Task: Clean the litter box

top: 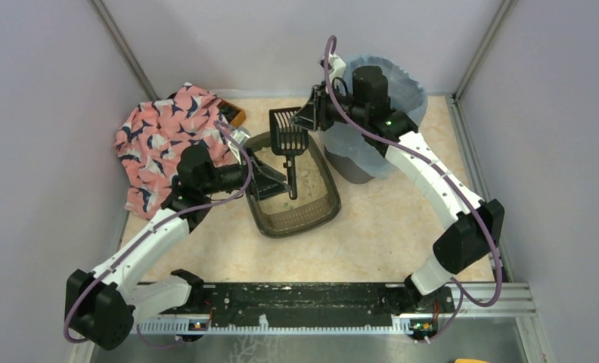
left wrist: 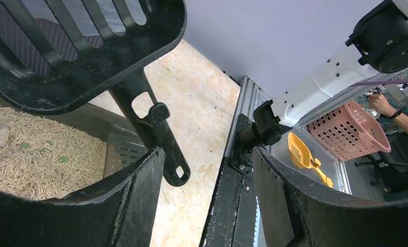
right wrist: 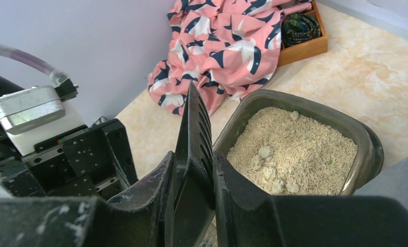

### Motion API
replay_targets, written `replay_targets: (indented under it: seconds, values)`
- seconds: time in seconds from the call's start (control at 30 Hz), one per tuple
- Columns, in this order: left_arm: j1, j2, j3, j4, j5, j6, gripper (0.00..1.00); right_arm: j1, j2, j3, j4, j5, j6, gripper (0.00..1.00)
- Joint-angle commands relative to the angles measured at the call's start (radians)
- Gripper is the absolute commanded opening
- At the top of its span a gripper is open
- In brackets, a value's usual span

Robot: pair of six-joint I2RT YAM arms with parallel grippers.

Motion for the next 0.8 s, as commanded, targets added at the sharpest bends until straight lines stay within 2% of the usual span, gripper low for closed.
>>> replay_targets:
  seconds: [0.0,0.27,0.43,0.53,0.63,0.77]
  values:
    - [0.004,0.008,-0.017,0.040,0.025,0.017,0.70,0.005,-0.076,0.016,0.057,-0.053,0.017,0.00]
    - [0.005,-0.002,-0.019,0.007,-0.045,0.055,0.70,0.005,-0.106,0.003,0.050,-0.068,0.019,0.00]
    - [0.005,0.035,-0.027,0.072,0.007,0.017,0.70,0.006,-0.097,-0.013,0.095,-0.111,0.054,0.00]
    - [0.003,0.066,-0.047,0.190,0.066,-0.055,0.69,0.013,-0.088,-0.011,0.099,-0.113,0.060,0.00]
    - [0.001,0.091,-0.052,0.308,0.107,-0.120,0.63,0.019,-0.080,-0.011,0.105,-0.114,0.065,0.00]
    - [-0.011,0.115,-0.037,0.343,0.128,-0.139,0.53,0.027,-0.071,-0.005,0.109,-0.113,0.068,0.00]
